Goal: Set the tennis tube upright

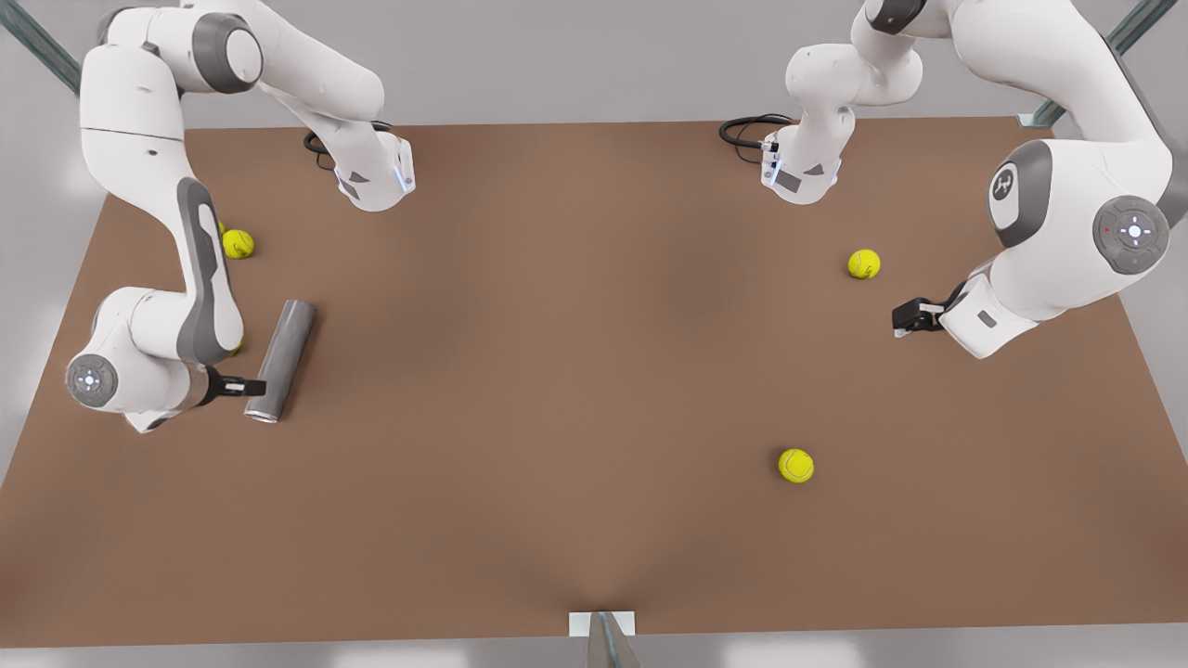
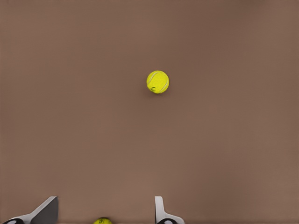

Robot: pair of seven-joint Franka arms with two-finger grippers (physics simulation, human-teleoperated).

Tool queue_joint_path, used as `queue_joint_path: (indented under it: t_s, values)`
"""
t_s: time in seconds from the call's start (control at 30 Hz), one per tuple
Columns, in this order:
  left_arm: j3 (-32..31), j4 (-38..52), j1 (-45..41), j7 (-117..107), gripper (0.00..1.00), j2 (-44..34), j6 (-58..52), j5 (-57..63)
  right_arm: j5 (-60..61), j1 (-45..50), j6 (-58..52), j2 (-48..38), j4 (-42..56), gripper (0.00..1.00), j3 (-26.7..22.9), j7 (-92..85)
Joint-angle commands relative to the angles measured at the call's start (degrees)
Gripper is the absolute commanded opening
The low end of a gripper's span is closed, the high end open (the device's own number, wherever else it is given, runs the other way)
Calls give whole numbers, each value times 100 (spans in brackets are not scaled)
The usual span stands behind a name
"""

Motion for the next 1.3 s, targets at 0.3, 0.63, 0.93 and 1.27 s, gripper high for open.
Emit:
queue_joint_path:
  t_s: [0.3, 0.63, 0.93, 1.27]
  values:
    - [0, -393, -70, 27, 100, -226, 259, 4, -27, -366, 2418, -169, -1509, 100, 9, 563]
    - [0, -481, -8, 27, 100, -261, 347, 4, -27, -357, 2453, -126, -1570, 100, 9, 572]
    - [0, -481, -8, 19, 100, -252, 356, 4, -71, -348, 2857, 121, -1746, 100, 9, 432]
    - [0, -481, -8, 19, 100, -235, 382, 4, -71, -331, 2936, 191, -1737, 83, 9, 396]
